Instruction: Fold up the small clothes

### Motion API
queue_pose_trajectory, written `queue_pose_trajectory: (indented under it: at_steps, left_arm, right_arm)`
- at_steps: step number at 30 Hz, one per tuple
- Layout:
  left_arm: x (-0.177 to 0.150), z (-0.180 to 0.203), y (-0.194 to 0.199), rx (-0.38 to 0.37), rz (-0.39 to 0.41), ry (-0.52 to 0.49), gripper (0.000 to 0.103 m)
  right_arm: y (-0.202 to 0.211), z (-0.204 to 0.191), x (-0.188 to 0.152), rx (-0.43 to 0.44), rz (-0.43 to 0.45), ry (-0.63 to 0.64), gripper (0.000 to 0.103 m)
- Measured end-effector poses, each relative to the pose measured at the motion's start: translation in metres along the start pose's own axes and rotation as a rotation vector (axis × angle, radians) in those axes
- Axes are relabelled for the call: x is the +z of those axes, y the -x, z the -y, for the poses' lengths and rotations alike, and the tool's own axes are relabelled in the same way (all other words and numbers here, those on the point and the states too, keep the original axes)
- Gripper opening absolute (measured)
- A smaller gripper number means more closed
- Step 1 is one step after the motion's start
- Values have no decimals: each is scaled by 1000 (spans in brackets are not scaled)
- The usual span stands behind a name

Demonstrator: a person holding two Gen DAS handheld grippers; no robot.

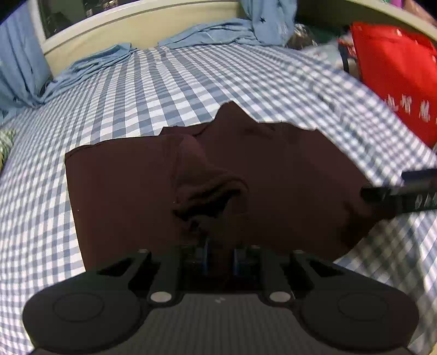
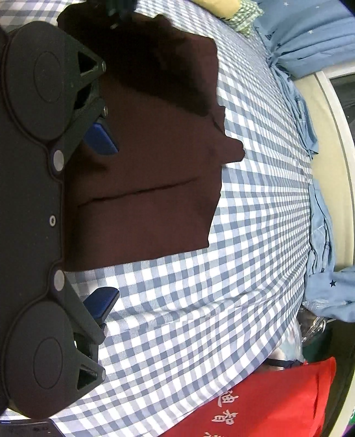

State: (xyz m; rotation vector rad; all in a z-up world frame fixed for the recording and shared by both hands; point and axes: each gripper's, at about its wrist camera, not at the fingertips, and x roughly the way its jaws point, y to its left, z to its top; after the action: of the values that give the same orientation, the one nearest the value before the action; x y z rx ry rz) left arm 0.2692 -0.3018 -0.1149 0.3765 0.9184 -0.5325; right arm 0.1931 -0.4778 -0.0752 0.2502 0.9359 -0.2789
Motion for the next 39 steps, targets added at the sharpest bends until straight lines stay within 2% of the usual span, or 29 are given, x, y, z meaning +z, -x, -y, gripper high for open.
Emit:
queue_pose_trajectory:
  at_steps: [4,7,9,11,16,21,24,27,29,30,31,32,33,34,37,39]
  left_arm:
    - [-5,10,4,13,-7,-46,26]
    - [-7,12,5,9,-23,-56,32]
    - [-6,12,3,13,-23,-54,43]
    - [-7,14,7,28,-33,-45,73]
    - [-24,18,13,115,-85,-8,83]
    - [-40,13,16,202,-101,28,88]
    - [-44,8,13,205,-120,29,88]
    - [-43,7,9,217,-122,-1,84]
    - [-43,7,8,232,-128,-25,69]
    - [-42,7,7,249,-127,-43,65]
    - [-40,9,4,262,-126,-60,58]
    - [-40,9,4,273,-121,-73,56]
    - [-39,9,5,273,-113,-78,54]
    - [-39,9,6,270,-108,-78,48]
    - [-38,11,6,265,-99,-107,35]
    - [-38,9,8,264,-94,-116,28]
  right_arm:
    - [-3,4,5,67,1,-4,102]
    - [-10,-7,15,75,-4,51,102]
    - [-14,-16,26,105,-3,84,102]
    - [-19,-24,37,160,-4,107,102]
    - [-40,-49,70,261,-37,163,99]
    - [-68,-70,98,420,-112,100,99]
    - [-82,-88,109,474,-158,89,94]
    - [-95,-101,116,523,-203,70,84]
    - [-100,-107,115,541,-229,53,77]
    - [-101,-108,115,546,-237,43,73]
    - [-103,-109,116,546,-242,35,67]
    - [-103,-109,116,546,-245,30,62]
    - [-105,-110,116,543,-248,28,50]
    - [-106,-111,116,540,-253,30,36]
    - [-106,-109,115,548,-256,40,14]
    - [-101,-106,113,557,-232,49,7]
